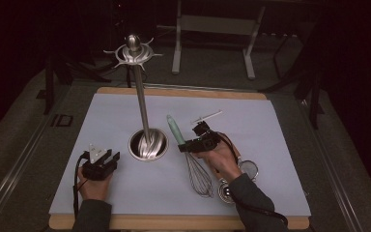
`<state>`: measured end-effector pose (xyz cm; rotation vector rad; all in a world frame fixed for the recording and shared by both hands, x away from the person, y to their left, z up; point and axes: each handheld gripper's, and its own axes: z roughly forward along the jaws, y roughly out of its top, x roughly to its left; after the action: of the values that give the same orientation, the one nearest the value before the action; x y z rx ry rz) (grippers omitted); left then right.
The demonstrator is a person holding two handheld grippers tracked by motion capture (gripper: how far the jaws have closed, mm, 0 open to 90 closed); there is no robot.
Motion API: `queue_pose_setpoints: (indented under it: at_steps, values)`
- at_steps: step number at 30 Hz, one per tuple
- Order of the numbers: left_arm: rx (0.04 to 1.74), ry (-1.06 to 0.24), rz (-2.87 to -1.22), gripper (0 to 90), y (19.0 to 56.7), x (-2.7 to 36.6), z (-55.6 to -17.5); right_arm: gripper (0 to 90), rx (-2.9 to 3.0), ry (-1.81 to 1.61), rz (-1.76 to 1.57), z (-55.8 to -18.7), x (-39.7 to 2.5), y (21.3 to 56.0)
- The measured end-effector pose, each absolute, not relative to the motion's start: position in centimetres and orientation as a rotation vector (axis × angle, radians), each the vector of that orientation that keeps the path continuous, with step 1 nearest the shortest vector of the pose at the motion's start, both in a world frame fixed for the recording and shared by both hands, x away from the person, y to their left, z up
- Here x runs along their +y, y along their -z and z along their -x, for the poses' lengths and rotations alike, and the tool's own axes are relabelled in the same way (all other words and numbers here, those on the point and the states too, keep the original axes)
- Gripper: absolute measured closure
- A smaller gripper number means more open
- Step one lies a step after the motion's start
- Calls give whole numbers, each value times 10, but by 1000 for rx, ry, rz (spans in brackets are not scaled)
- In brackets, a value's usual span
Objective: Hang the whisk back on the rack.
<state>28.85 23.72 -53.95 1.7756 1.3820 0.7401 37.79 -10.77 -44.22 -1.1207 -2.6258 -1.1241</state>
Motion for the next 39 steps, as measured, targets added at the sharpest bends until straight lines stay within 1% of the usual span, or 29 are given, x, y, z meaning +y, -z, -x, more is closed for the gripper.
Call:
queue_pose_setpoints:
  at_steps: [10,28,39]
  values:
    - [1383,-739,-1776,638,540,237,-288,692,-2676,1249,999,-372,-106,425]
    - [1383,-740,-1771,637,540,237,-288,692,-2835,1496,617,-358,-101,402]
    - [1384,-739,-1771,637,540,237,-288,692,-2876,1550,523,-360,-103,388]
